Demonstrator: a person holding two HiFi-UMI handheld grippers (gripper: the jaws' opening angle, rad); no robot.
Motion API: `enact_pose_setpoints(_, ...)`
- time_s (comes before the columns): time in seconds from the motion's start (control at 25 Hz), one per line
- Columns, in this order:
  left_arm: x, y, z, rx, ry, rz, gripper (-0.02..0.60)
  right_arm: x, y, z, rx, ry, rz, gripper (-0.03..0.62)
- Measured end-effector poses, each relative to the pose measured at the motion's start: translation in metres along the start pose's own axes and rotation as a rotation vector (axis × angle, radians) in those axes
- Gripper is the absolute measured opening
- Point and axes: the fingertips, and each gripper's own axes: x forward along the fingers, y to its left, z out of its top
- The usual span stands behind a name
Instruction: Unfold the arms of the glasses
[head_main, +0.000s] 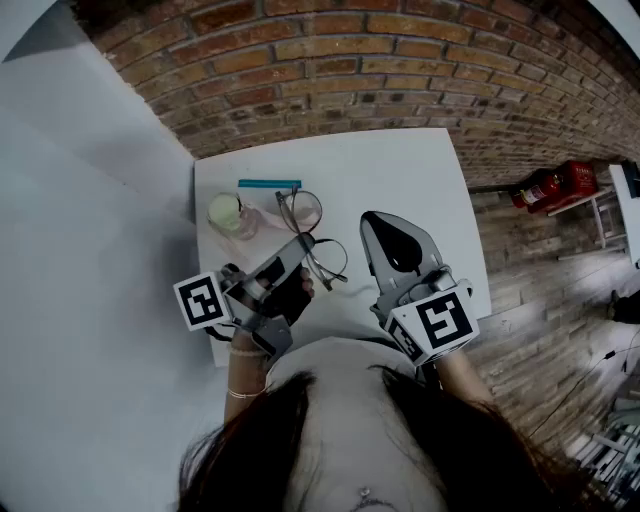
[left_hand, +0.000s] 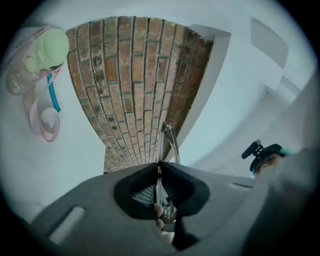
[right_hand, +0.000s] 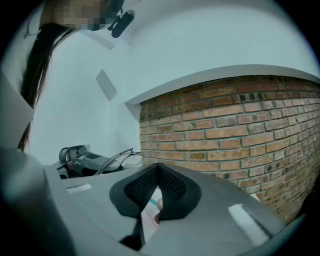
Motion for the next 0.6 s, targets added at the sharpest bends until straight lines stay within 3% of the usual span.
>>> enact_pose_setpoints(0.6,-0.006,0.0,0.004,0.003,-0.013,-0.003,0.023,-0.003,0.009,0.01,0.035,-0.045,0.06,0.006)
